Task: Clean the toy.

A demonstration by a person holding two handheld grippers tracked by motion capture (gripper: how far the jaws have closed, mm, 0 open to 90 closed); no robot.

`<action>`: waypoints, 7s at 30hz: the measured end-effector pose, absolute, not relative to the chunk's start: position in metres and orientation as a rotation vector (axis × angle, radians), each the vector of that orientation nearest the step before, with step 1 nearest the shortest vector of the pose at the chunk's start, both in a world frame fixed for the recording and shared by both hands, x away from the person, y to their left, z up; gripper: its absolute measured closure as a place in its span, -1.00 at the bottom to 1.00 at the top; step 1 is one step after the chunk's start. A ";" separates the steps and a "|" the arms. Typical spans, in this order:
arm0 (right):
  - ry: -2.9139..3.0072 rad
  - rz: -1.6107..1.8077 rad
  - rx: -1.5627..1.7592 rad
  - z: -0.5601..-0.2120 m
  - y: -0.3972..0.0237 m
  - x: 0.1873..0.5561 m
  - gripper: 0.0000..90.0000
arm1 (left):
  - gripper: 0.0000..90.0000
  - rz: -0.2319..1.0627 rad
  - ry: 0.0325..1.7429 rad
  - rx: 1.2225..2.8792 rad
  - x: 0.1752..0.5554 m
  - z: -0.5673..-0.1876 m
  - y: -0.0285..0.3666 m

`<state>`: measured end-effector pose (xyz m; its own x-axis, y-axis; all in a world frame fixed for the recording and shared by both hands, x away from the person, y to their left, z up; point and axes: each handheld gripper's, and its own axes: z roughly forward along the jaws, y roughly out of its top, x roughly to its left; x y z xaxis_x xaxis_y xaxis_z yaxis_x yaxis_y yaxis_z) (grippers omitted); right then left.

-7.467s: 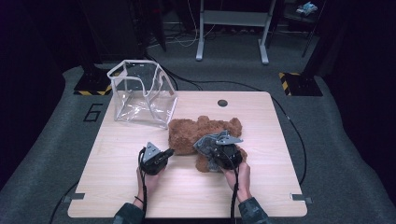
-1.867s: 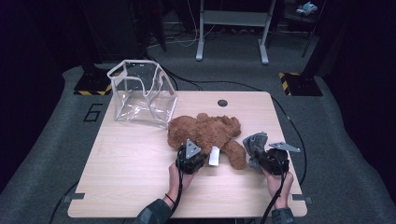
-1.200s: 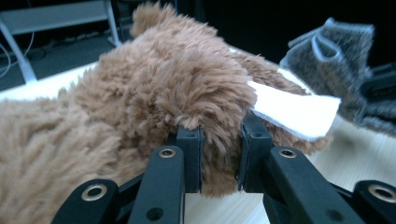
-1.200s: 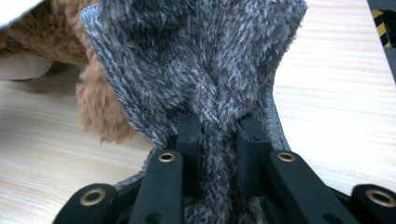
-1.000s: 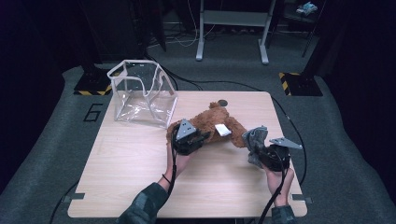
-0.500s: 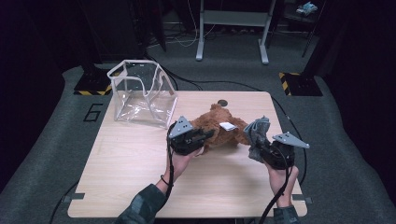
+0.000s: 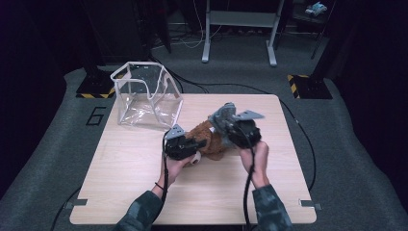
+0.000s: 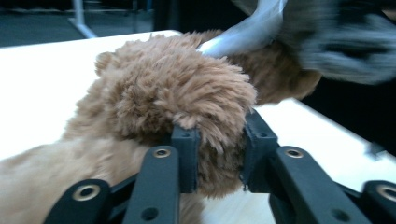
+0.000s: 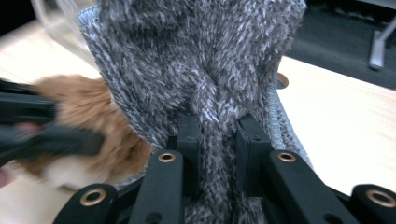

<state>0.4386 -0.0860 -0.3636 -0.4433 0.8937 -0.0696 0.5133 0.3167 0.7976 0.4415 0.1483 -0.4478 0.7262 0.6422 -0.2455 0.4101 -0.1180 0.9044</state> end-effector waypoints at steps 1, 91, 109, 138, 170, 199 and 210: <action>2.105 0.934 1.262 -0.367 -0.076 0.449 0.66 | 0.45 0.275 0.851 1.756 0.441 -0.447 0.151; 2.053 0.662 1.465 -0.433 -0.120 0.504 0.68 | -0.08 0.557 0.775 1.856 0.415 -0.466 0.176; 2.081 0.940 1.247 -0.389 -0.097 0.442 0.68 | 0.66 0.548 0.951 1.810 0.431 -0.475 0.201; 1.994 0.958 1.453 -0.411 -0.148 0.455 0.67 | -0.42 0.902 1.112 1.836 0.415 -0.472 0.088; 2.076 0.964 1.359 -0.400 -0.112 0.443 0.68 | 0.33 0.341 0.744 1.913 0.439 -0.474 0.151; 2.069 0.999 1.249 -0.393 -0.097 0.417 0.68 | 0.19 0.380 0.980 1.921 0.400 -0.525 0.193; 2.315 0.886 1.047 -0.404 -0.006 0.433 0.68 | 0.79 0.334 0.989 1.866 0.405 -0.526 0.199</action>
